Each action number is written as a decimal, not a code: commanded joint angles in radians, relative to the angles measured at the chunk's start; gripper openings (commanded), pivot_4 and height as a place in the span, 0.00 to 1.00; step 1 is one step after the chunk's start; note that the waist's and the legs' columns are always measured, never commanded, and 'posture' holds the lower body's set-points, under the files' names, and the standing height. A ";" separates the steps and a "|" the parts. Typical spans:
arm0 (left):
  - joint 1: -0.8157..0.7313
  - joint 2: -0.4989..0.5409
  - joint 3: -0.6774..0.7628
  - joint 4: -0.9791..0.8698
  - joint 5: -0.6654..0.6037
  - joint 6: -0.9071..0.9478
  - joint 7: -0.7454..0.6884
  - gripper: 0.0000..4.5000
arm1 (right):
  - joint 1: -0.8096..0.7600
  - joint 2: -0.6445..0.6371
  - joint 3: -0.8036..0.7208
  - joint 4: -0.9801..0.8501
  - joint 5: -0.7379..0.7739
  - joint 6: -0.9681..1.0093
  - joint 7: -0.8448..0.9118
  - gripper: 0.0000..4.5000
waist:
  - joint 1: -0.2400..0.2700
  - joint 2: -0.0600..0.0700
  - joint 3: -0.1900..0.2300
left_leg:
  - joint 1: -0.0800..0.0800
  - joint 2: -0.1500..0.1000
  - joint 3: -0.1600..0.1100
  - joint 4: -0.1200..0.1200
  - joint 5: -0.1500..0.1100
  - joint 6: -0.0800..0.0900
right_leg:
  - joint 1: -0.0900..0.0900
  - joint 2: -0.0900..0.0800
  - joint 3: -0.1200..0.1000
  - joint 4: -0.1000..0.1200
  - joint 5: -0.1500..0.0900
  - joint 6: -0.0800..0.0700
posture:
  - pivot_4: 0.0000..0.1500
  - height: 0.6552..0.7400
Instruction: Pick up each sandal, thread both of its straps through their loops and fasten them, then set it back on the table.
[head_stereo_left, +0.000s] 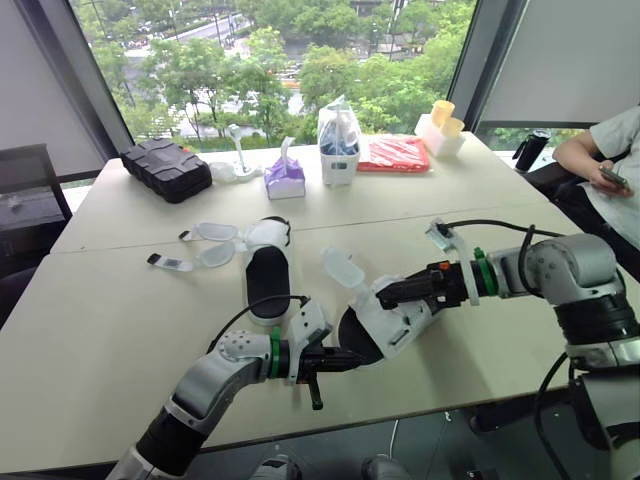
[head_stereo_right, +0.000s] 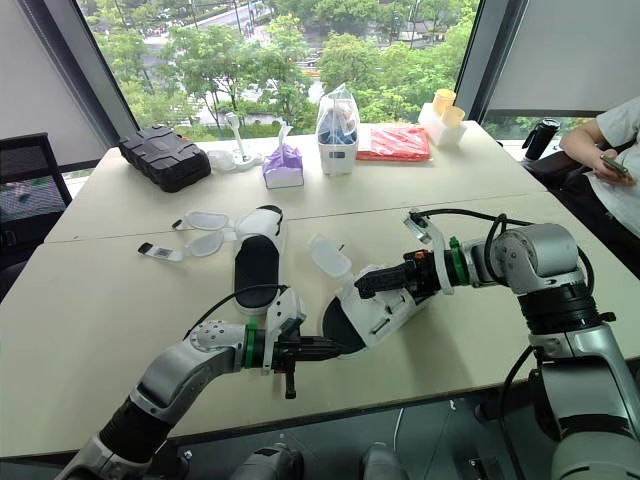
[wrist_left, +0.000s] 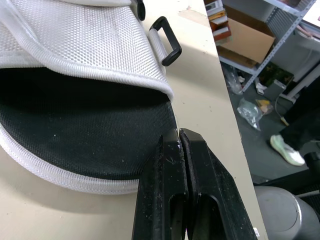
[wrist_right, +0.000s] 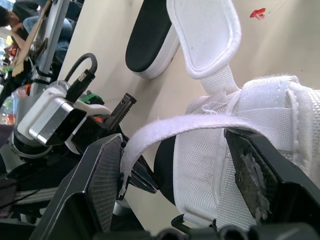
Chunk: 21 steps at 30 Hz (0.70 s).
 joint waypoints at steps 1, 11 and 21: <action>0.005 0.006 0.010 -0.014 0.005 0.000 0.005 0.00 | -0.042 0.009 -0.057 0.008 0.024 0.046 -0.003 0.78 | 0.000 0.000 0.000 | 0.000 0.000 0.000 0.000 0.000 0.000 | 0.000 0.000 0.000 0.000 0.000 0.000 | 1.00 1.00; 0.005 0.006 0.010 -0.013 0.006 -0.004 0.005 0.00 | -0.025 -0.021 -0.046 -0.088 0.048 0.042 0.045 0.98 | 0.000 0.000 0.000 | 0.000 0.000 0.000 0.000 0.000 0.000 | -0.001 0.000 0.000 0.000 0.000 0.000 | 1.00 1.00; 0.006 0.004 0.011 -0.012 0.005 -0.004 0.007 0.00 | -0.043 -0.049 -0.042 -0.111 0.038 0.005 0.079 0.99 | 0.002 0.000 0.000 | 0.000 0.000 0.000 -0.001 0.000 0.000 | -0.001 0.000 0.000 0.000 0.000 0.000 | 1.00 1.00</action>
